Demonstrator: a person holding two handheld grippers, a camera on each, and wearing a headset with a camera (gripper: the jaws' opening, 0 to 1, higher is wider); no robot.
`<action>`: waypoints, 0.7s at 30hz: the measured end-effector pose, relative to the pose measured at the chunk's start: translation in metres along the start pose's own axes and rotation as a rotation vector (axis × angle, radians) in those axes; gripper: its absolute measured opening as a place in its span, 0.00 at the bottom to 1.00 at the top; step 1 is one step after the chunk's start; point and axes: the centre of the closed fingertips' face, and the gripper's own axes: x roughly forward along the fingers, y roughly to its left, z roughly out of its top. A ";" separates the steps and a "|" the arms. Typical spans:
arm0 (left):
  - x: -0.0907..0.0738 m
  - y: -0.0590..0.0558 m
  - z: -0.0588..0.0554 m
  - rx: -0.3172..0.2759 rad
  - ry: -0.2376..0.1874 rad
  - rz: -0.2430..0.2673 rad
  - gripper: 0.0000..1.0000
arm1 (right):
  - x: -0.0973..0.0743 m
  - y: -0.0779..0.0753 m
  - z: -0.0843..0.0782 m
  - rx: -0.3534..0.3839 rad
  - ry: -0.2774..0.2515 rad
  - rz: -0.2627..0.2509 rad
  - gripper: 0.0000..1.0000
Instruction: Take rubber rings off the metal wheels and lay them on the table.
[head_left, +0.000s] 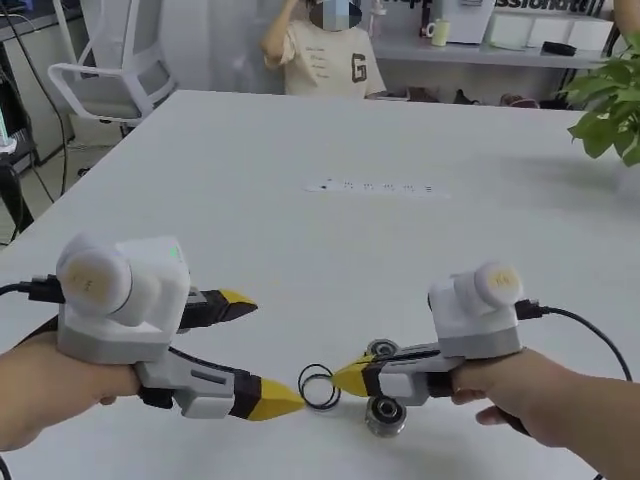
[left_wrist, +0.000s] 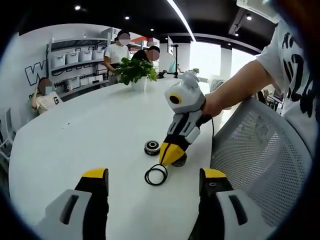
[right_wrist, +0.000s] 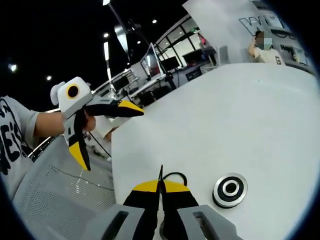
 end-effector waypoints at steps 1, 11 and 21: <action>0.000 0.000 0.000 -0.002 0.000 0.002 0.72 | 0.000 -0.001 -0.001 0.001 0.003 -0.001 0.00; -0.001 0.002 -0.003 -0.012 0.009 0.007 0.71 | 0.001 -0.009 -0.003 0.016 0.008 -0.022 0.00; 0.000 0.002 -0.006 -0.023 0.016 0.004 0.70 | 0.004 -0.018 -0.010 0.028 0.025 -0.056 0.00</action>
